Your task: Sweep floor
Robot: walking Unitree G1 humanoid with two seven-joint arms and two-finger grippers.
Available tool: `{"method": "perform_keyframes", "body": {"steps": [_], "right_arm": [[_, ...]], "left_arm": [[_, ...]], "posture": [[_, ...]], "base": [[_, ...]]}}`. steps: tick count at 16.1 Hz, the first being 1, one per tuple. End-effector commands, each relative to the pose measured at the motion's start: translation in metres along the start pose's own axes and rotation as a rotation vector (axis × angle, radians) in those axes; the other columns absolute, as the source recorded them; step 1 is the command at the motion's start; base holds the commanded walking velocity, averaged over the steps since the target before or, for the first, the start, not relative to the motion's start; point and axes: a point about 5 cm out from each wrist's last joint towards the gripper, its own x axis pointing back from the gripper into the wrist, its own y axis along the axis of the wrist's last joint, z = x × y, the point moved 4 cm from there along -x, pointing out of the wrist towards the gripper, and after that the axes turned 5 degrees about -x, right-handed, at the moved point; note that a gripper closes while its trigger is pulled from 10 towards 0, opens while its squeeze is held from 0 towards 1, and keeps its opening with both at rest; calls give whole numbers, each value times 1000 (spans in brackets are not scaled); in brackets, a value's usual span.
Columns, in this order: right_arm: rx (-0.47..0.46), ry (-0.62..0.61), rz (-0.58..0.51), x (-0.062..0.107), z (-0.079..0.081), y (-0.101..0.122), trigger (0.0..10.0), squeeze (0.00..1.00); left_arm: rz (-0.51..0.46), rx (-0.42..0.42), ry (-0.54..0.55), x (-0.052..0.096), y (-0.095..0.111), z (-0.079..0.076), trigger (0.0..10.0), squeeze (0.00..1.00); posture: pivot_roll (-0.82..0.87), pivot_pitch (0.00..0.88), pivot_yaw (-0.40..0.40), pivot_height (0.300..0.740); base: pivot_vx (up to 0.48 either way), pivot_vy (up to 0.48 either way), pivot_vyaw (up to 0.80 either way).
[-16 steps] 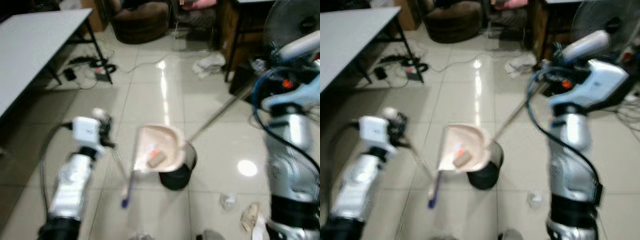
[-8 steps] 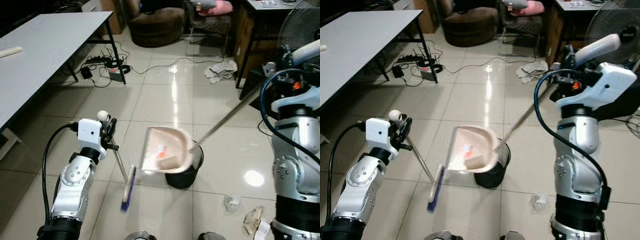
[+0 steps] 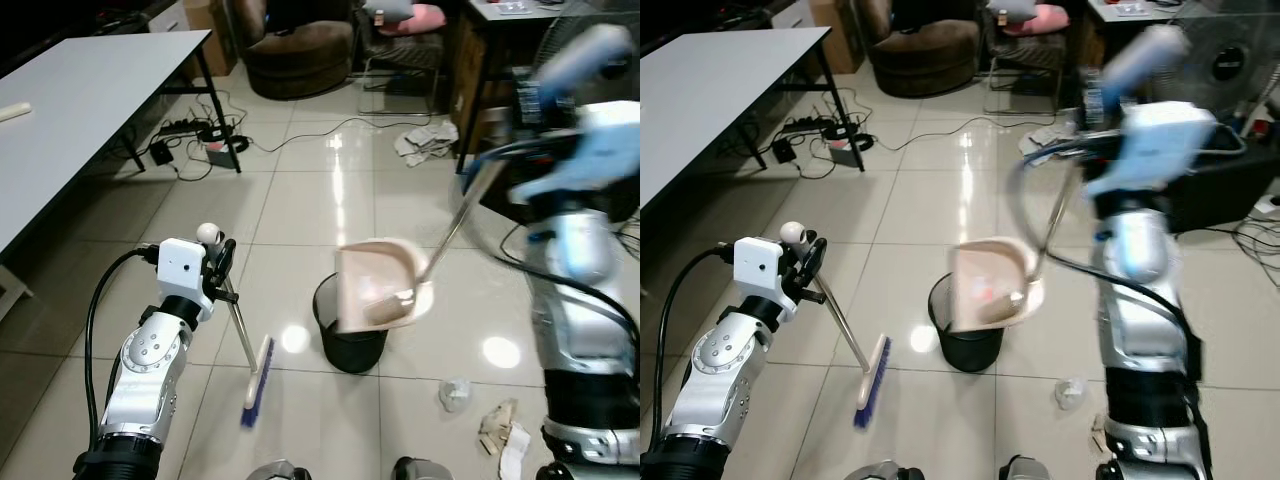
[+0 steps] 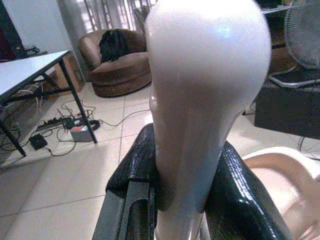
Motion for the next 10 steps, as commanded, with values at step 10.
{"method": "perform_keyframes", "body": {"steps": [10], "right_arm": [[152,226,-185,-13,57,-1,10000,0]], "left_arm": [[-41,-43,23,3,12,14,10000,0]], "posture": [[49,50,101,740]], "base": [[0,0,0]]}}
